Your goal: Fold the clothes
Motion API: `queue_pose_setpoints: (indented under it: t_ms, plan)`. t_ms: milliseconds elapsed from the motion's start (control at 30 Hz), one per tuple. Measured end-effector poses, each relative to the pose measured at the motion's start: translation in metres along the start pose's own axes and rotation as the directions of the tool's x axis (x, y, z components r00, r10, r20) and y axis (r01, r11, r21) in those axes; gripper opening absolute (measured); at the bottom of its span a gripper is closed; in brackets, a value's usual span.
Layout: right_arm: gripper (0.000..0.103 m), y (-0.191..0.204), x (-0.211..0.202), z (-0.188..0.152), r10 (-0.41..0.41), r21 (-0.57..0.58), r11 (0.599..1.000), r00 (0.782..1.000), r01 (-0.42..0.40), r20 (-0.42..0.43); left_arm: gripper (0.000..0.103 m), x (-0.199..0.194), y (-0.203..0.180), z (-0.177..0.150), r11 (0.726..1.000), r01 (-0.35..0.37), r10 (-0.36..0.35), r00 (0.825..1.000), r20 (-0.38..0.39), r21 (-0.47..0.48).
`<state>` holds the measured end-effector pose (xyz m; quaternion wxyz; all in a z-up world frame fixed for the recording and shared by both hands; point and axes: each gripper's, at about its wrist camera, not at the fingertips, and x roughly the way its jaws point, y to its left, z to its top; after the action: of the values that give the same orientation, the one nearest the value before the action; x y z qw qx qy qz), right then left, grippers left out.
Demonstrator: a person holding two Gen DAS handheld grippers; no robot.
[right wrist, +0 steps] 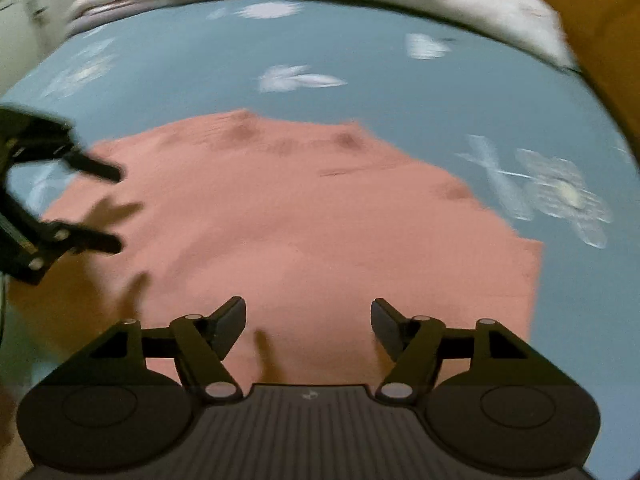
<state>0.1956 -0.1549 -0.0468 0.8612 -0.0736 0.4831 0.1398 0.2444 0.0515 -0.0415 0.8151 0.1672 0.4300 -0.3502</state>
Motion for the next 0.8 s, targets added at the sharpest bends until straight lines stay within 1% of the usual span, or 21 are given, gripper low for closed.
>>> queue_pose_setpoints:
  t_ms: [33, 100, 133, 167, 200, 267, 333, 433, 567, 633, 667, 733, 800]
  plan:
    - [0.078, -0.011, 0.002, -0.001, -0.019, 0.025, 0.999, 1.000, 0.019, 0.010, 0.064, 0.009, 0.004, 0.001, 0.999, -0.019, 0.019, 1.000, -0.010, -0.027]
    - [0.081, -0.033, 0.007, -0.007, -0.052, 0.076, 0.996, 0.999, 0.050, 0.016, 0.065, 0.015, 0.009, -0.005, 0.995, -0.091, 0.089, 0.995, -0.044, -0.044]
    - [0.081, -0.043, 0.010, -0.012, -0.066, 0.093, 0.994, 0.998, 0.066, -0.003, 0.068, 0.014, 0.011, -0.009, 0.992, -0.117, 0.114, 0.992, -0.055, -0.049]
    - [0.082, -0.054, 0.013, -0.017, -0.084, 0.108, 0.990, 0.996, 0.087, -0.031, 0.075, 0.010, 0.013, -0.013, 0.990, -0.134, 0.130, 0.990, -0.062, -0.054]
    - [0.083, -0.064, 0.014, -0.022, -0.094, 0.125, 0.987, 0.995, 0.099, -0.046, 0.077, 0.008, 0.016, -0.014, 0.987, -0.149, 0.144, 0.987, -0.075, -0.060]
    - [0.083, -0.080, 0.009, -0.031, -0.075, 0.169, 0.982, 0.996, 0.080, -0.038, 0.078, 0.008, 0.022, -0.010, 0.982, -0.177, 0.168, 0.979, -0.113, -0.073]
    - [0.083, -0.087, 0.003, -0.032, -0.040, 0.188, 0.981, 0.999, 0.045, -0.033, 0.077, 0.008, 0.029, -0.003, 0.974, -0.208, 0.196, 0.973, -0.123, -0.092]
    - [0.089, -0.080, 0.007, -0.032, -0.035, 0.133, 0.990, 0.998, 0.042, -0.061, 0.076, 0.009, 0.037, 0.009, 0.963, -0.237, 0.221, 0.967, -0.125, -0.131]
    - [0.103, -0.066, 0.020, -0.032, -0.045, 0.073, 0.996, 0.997, 0.050, -0.070, 0.076, 0.019, 0.048, 0.012, 0.950, -0.251, 0.228, 0.964, -0.139, -0.184]
    - [0.103, -0.061, 0.021, -0.034, -0.053, 0.052, 0.997, 0.995, 0.057, -0.079, 0.077, 0.023, 0.057, 0.005, 0.939, -0.259, 0.226, 0.961, -0.160, -0.226]
    - [0.103, -0.058, 0.021, -0.034, -0.060, 0.037, 0.997, 0.995, 0.063, -0.085, 0.080, 0.023, 0.063, 0.001, 0.930, -0.257, 0.218, 0.961, -0.168, -0.264]
    - [0.103, -0.053, 0.025, -0.034, -0.074, -0.003, 0.997, 0.992, 0.074, -0.097, 0.082, 0.018, 0.073, -0.006, 0.907, -0.265, 0.218, 0.960, -0.174, -0.327]
    - [0.103, -0.049, 0.029, -0.035, -0.087, -0.040, 0.996, 0.990, 0.083, -0.109, 0.080, 0.011, 0.077, -0.008, 0.890, -0.294, 0.246, 0.954, -0.173, -0.349]
